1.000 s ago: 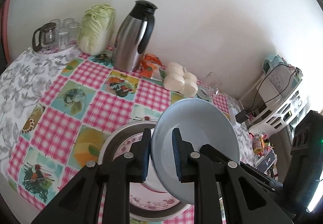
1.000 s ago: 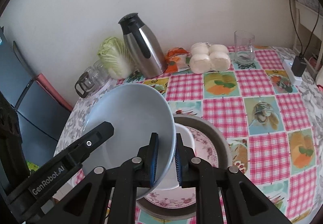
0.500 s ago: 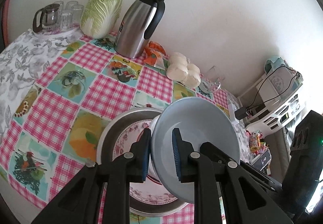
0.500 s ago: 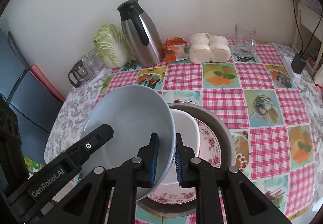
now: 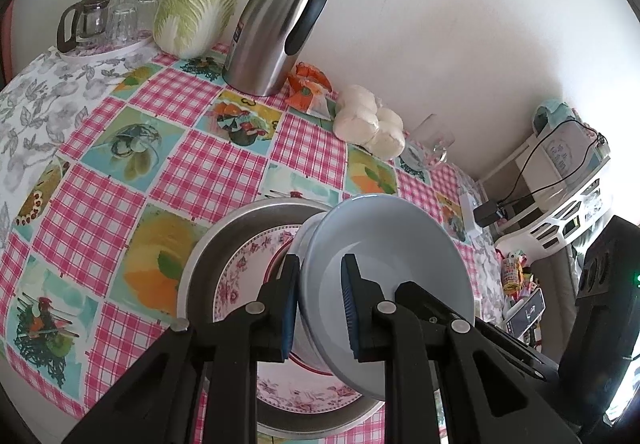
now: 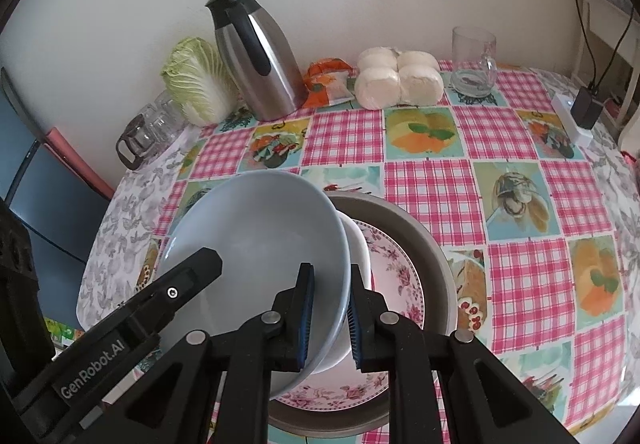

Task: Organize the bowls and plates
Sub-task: 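Carry the pale blue bowl over the basin and lower it into the white square bowl, then open the right tool to release the pale blue bowl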

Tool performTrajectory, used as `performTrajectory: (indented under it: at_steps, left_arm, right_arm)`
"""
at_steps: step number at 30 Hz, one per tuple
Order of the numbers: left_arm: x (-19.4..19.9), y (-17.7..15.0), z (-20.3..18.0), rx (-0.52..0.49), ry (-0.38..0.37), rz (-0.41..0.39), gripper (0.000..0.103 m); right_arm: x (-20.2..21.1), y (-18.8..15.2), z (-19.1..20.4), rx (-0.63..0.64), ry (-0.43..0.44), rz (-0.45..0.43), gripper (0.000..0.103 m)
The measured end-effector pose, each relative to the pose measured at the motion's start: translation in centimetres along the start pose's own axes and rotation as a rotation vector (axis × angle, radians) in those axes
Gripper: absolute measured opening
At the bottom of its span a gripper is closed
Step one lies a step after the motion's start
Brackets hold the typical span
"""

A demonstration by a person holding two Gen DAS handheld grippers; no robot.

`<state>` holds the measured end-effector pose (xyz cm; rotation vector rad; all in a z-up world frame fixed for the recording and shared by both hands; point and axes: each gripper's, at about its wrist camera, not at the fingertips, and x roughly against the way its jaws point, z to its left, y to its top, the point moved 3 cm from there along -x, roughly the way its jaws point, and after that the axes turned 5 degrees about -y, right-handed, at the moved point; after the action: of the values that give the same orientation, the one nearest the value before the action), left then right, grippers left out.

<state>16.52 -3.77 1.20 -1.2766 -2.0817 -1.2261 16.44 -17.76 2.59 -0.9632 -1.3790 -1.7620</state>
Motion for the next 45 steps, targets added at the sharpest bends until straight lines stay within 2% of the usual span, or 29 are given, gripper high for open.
performTrajectory:
  at_steps: [11, 21, 36, 41, 45]
  left_arm:
    - [0.0, 0.1, 0.1, 0.013, 0.003, -0.020, 0.020]
    - [-0.1, 0.2, 0.4, 0.020, 0.032, -0.037, 0.009]
    - [0.0, 0.1, 1.0, 0.038, 0.049, -0.055, 0.009]
    - [-0.2, 0.1, 0.8, 0.024, 0.068, -0.056, 0.010]
    - [-0.3, 0.2, 0.7, 0.023, 0.075, -0.060, 0.010]
  right_arm:
    - [-0.4, 0.0, -0.3, 0.002, 0.004, 0.003, 0.018]
    - [-0.3, 0.0, -0.1, 0.005, 0.000, 0.004, 0.018]
    - [-0.4, -0.1, -0.3, -0.004, 0.015, 0.006, 0.018]
    - [0.1, 0.2, -0.5, 0.004, -0.027, -0.019, 0.018]
    - [0.6, 0.5, -1.2, -0.015, -0.003, -0.034, 0.018]
